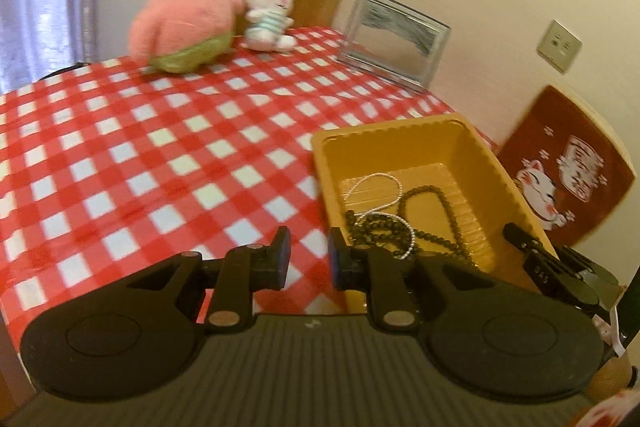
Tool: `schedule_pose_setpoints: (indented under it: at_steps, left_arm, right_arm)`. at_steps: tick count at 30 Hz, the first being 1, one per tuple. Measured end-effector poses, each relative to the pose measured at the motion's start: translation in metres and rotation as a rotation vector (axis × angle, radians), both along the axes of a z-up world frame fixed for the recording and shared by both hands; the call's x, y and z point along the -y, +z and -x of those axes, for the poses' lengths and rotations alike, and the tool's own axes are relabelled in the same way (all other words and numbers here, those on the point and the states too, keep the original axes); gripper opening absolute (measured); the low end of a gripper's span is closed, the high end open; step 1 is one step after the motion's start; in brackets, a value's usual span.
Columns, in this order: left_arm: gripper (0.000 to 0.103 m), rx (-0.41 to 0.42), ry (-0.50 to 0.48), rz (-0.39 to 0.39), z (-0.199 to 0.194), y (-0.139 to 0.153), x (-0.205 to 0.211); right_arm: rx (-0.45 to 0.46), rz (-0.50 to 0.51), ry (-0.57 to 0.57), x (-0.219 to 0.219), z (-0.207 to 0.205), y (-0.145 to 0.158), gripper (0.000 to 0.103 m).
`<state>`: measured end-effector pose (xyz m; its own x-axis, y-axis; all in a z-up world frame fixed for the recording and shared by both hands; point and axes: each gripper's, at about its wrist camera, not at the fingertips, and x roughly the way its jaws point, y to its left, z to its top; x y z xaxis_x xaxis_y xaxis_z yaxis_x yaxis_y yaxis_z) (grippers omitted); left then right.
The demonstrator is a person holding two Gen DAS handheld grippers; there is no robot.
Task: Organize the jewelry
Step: 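Withdraw the left tool from the tray while the right tool releases the tray rim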
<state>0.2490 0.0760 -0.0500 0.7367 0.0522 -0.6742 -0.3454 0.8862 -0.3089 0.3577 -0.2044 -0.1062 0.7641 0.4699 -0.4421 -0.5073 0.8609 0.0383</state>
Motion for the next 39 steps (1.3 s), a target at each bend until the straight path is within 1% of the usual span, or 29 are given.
schedule_pose_setpoints:
  at_steps: [4,11,17,20,22,23,25,26,27,29,30,33,34,35,37,39]
  left_arm:
    - [0.016,-0.009,0.032,-0.010,0.007,-0.001,-0.008]
    - [0.018,-0.035,0.062,-0.020,0.014,-0.006,-0.011]
    - [0.020,-0.053,0.072,-0.020,0.019,-0.010,-0.008]
    - [0.026,-0.064,0.081,-0.017,0.022,-0.011,-0.004]
    - [0.033,-0.069,0.089,-0.021,0.025,-0.011,-0.001]
    - [0.035,-0.071,0.093,-0.023,0.026,-0.011,0.001]
    - [0.036,-0.071,0.098,-0.029,0.029,-0.010,0.004]
    - [0.038,-0.073,0.100,-0.032,0.031,-0.009,0.005]
    - [0.041,-0.077,0.103,-0.037,0.033,-0.009,0.007]
    - [0.041,-0.082,0.103,-0.049,0.037,-0.007,0.012]
    - [0.042,-0.085,0.102,-0.058,0.039,-0.006,0.015]
    - [0.051,-0.094,0.113,-0.096,0.046,-0.001,0.024]
    - [0.052,-0.091,0.114,-0.112,0.049,0.002,0.029]
    - [0.053,-0.087,0.113,-0.127,0.052,0.006,0.032]
    - [0.062,-0.079,0.111,-0.154,0.059,0.012,0.039]
    - [0.064,-0.075,0.102,-0.178,0.064,0.018,0.046]
  right_arm:
    - [-0.009,-0.007,0.017,-0.011,-0.007,-0.005,0.005]
    - [-0.060,-0.023,0.037,-0.028,-0.021,-0.013,0.005]
    - [-0.083,-0.005,0.064,-0.032,-0.033,-0.020,0.005]
    - [-0.133,-0.010,0.074,-0.028,-0.044,-0.026,0.006]
    - [-0.163,-0.007,0.085,-0.025,-0.048,-0.030,0.006]
    - [-0.175,-0.009,0.096,-0.023,-0.049,-0.032,0.008]
    - [-0.185,-0.011,0.116,-0.020,-0.050,-0.034,0.017]
    - [-0.187,-0.012,0.124,-0.018,-0.050,-0.035,0.034]
    - [-0.186,-0.031,0.134,-0.015,-0.050,-0.034,0.059]
    - [-0.152,-0.081,0.115,-0.008,-0.047,-0.030,0.080]
    - [-0.136,-0.093,0.105,-0.005,-0.047,-0.026,0.081]
    - [-0.141,-0.090,0.077,0.002,-0.049,-0.014,0.081]
    - [-0.145,-0.093,0.061,0.005,-0.049,-0.009,0.081]
    - [-0.154,-0.100,0.046,0.008,-0.048,-0.004,0.081]
    - [-0.179,-0.110,0.024,0.014,-0.046,0.006,0.081]
    - [-0.208,-0.127,0.013,0.020,-0.037,0.017,0.081]
